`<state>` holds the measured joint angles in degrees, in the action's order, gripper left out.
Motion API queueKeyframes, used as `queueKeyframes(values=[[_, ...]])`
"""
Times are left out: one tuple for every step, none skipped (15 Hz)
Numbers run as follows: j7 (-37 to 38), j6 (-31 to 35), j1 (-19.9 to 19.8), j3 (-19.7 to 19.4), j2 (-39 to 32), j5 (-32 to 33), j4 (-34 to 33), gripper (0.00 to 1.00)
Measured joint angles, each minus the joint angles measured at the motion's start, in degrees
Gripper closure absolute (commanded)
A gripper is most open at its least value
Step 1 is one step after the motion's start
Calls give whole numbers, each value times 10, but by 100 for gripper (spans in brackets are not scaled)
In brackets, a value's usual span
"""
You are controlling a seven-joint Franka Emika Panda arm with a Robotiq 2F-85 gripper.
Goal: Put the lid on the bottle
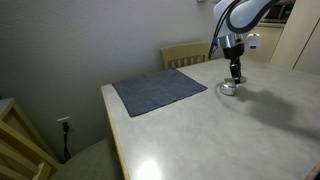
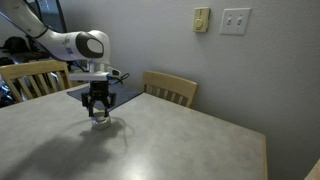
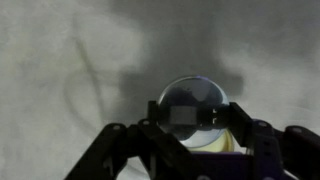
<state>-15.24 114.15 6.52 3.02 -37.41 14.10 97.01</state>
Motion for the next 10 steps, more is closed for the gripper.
queueKeyframes(values=[[0, 0, 0, 0, 0, 0, 0, 31], [0, 0, 0, -1, 0, 0, 0, 56], [0, 0, 0, -1, 0, 0, -1, 56], [0, 0, 0, -1, 0, 0, -1, 56], [0, 2, 0, 0, 0, -1, -1, 56], [0, 5, -1, 0, 0, -2, -1, 56], [1, 11, -1, 1, 0, -4, -1, 56], [1, 19, -2, 3, 0, -6, -1, 56], [1, 30, -2, 4, 0, -7, -1, 56], [1, 39, -2, 6, 0, -7, -1, 56]])
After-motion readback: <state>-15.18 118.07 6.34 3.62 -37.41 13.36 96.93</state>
